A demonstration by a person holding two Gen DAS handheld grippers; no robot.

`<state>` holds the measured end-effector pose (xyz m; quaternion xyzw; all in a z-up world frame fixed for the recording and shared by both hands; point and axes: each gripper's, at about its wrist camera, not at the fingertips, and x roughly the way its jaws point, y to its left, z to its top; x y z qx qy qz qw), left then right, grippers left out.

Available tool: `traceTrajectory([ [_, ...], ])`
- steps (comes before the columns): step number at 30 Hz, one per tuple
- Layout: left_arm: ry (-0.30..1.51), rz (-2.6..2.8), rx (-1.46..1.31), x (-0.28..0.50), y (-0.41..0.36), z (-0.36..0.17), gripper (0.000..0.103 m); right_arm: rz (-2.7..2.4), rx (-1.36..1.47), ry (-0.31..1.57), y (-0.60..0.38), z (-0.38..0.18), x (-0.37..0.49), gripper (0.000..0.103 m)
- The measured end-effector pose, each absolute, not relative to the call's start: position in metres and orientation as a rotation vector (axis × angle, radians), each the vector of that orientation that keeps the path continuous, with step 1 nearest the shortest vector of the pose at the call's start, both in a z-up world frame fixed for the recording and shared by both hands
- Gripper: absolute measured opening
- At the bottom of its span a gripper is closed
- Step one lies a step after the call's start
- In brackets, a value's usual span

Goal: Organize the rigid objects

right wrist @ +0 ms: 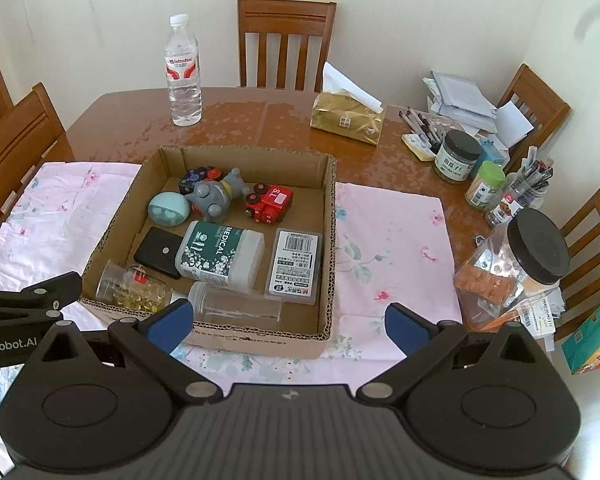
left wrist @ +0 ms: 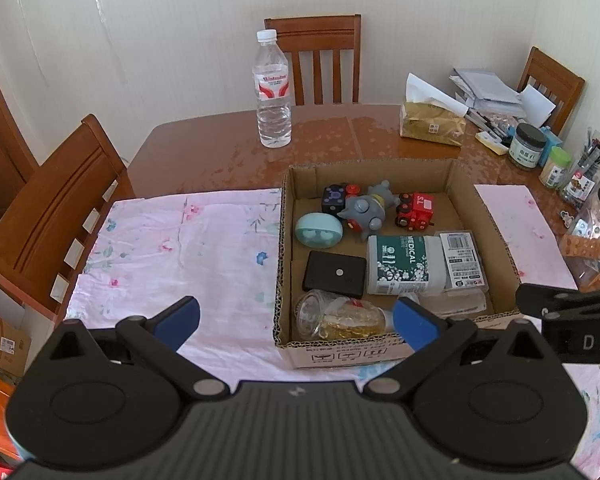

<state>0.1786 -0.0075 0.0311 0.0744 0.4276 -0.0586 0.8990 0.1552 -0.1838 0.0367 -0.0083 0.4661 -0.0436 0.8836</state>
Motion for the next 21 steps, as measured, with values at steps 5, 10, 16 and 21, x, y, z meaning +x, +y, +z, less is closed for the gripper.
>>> traceTrajectory([
  [5,0.879,-0.120,0.150,0.1771,-0.0080,0.0336,0.102,-0.094,-0.014,0.962,-0.1844,0.0384,0.1535,0.103],
  [10,0.873,-0.119,0.146,0.1755,-0.0096,0.0356,0.102,-0.095,0.001,0.956,-0.1862,0.0388,0.1510,0.103],
  [16,0.878,-0.120,0.143,0.1738,-0.0107,0.0349,0.102,-0.093,-0.006,0.957,-0.1854,0.0380,0.1493,0.103],
  [21,0.878,-0.121,0.141,0.1722,-0.0117,0.0349,0.102,-0.094,-0.005,0.956,-0.1867,0.0387,0.1471,0.103],
])
